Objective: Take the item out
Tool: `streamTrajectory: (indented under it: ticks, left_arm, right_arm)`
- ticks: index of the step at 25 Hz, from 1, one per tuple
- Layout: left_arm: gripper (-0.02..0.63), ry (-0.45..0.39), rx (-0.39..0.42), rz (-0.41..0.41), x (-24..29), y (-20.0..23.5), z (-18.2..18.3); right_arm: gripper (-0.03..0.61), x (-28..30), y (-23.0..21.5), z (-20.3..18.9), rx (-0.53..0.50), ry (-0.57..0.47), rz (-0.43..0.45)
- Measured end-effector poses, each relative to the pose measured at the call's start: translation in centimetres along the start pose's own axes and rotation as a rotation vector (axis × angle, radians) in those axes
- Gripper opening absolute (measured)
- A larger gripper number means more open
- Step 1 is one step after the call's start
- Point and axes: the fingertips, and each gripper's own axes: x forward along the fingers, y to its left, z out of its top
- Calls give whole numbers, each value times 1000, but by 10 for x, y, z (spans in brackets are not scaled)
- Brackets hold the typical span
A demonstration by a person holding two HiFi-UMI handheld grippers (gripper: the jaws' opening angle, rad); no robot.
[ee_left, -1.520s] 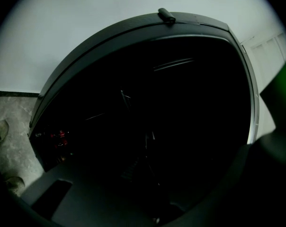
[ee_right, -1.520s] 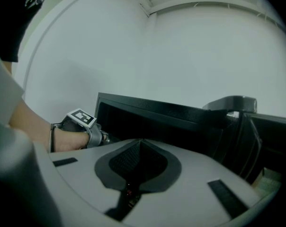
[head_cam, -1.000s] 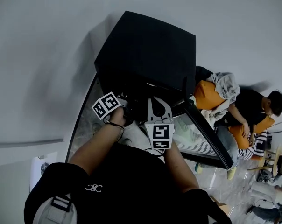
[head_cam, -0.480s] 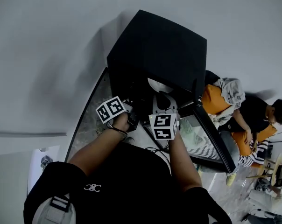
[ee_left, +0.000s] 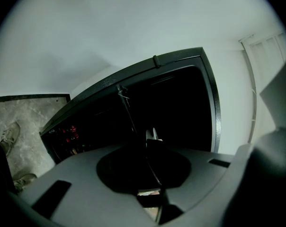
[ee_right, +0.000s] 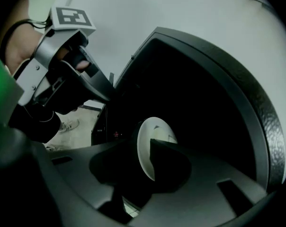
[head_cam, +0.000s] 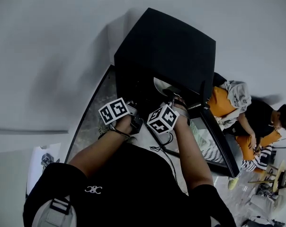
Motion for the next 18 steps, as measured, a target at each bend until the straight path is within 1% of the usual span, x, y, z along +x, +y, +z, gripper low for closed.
streamTrajectory:
  ticks: [4, 9, 13, 16, 18]
  left_arm:
    - [66, 0, -5, 6, -1, 0, 1]
    - [64, 3, -6, 0, -2, -2, 2]
    - [64, 2, -10, 2, -3, 0, 1]
    - [64, 2, -12, 0, -3, -1, 1]
    - [64, 1, -13, -1, -2, 0, 0]
  right_arm:
    - [106, 9, 5, -5, -70, 61, 54]
    - [106, 14, 0, -9, -112, 125, 73]
    - [105, 18, -1, -13, -168, 159, 77]
    - [90, 19, 0, -15, -197, 178, 96]
    - [56, 21, 2, -16, -210, 187, 99]
